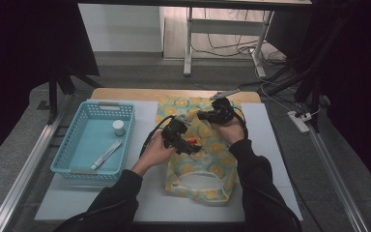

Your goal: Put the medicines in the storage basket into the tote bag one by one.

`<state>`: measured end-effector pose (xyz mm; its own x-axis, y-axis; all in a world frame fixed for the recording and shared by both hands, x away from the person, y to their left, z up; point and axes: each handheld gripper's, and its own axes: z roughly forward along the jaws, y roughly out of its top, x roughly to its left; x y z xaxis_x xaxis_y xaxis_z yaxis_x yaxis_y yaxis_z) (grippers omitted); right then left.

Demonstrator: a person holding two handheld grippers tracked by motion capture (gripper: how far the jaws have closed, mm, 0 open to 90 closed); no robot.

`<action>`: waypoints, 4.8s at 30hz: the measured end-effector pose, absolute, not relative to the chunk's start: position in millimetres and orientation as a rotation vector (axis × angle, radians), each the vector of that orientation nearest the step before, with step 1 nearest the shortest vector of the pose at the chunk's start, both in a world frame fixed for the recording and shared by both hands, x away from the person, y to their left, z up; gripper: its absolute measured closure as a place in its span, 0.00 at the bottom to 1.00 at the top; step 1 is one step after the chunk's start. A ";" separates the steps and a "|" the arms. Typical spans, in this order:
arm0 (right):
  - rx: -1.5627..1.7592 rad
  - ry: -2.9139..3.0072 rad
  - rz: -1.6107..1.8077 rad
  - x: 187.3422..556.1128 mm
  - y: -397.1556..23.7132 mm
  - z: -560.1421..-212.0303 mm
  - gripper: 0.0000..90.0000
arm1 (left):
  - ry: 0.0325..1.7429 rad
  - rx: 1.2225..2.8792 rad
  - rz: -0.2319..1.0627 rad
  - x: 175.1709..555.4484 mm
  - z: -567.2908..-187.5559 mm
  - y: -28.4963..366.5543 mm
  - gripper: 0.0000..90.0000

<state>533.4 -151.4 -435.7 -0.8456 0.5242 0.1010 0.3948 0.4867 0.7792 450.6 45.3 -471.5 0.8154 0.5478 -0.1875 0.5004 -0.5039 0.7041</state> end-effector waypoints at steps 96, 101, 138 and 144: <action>0.783 2.598 1.273 526.2 -151.0 -441.9 1.00 | 1.362 2.194 0.259 400.4 -494.0 292.2 0.00; 0.784 2.596 1.275 525.8 -151.6 -442.1 1.00 | 1.386 2.258 0.230 405.3 -502.0 288.6 0.00; 0.790 2.592 1.280 524.9 -157.4 -444.3 1.00 | 1.484 2.420 0.092 410.1 -512.5 280.5 0.74; 0.798 2.590 1.283 526.3 -158.2 -443.8 1.00 | 1.442 2.369 0.079 409.7 -504.7 284.6 0.77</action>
